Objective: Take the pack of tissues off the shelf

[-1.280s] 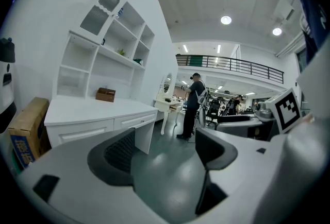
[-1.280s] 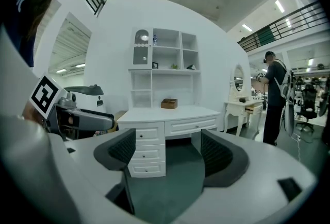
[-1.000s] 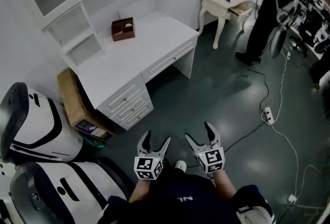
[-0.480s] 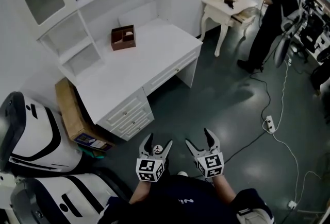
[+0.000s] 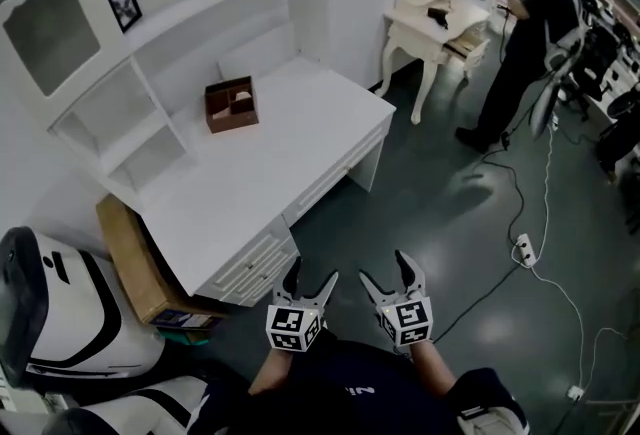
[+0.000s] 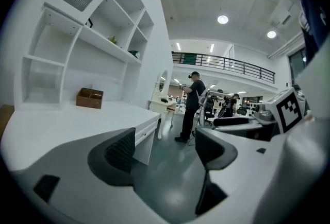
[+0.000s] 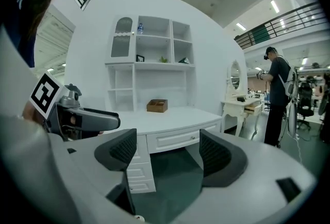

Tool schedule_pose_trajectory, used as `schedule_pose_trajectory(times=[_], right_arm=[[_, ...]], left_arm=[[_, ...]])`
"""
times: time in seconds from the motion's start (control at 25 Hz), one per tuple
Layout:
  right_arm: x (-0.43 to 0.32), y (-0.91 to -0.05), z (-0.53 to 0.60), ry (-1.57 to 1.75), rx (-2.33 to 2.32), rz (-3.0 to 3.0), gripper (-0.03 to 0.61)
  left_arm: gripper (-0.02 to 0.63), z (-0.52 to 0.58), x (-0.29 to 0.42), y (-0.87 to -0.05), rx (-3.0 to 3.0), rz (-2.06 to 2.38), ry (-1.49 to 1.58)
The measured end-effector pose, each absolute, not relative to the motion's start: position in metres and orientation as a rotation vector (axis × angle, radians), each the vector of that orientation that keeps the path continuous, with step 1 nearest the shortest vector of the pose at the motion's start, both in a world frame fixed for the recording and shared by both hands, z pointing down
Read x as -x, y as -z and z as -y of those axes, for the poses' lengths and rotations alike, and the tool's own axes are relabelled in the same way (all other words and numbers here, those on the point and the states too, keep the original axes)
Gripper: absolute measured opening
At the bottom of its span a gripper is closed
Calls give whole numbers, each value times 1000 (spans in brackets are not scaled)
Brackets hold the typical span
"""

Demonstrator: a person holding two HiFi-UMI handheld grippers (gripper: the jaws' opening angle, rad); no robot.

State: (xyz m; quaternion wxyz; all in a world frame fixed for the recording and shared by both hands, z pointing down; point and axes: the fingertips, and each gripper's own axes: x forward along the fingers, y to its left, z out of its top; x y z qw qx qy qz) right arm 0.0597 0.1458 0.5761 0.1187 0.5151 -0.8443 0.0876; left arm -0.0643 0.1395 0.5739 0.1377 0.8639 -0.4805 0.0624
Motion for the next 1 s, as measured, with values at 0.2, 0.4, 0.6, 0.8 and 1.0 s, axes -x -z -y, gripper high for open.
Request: schedule_pose_trajectory(times=[0.2,0.4,0.6,0.8,1.0], right_arm=[[-33,-579,-111,-280,-1537,2444,370],[-20,-588,-88,-287,-1572,2400,367],[-15,-595,-77,-307,-1590,2367,365],[-20,-600,-58,-323,-1596,2351,364],[-20,-607,-16,-333,-1550,2386,362]], left_arm=[[347,-98,88,-575,-2517,1342,-205],[347,-68,103,-579,-2537,1313,-223],[347,-49,116,-580,-2522,1329,-215],[347,-33,114,-584,-2506,1328,-217],[347,0,119,-586,-2470,1389,-199]])
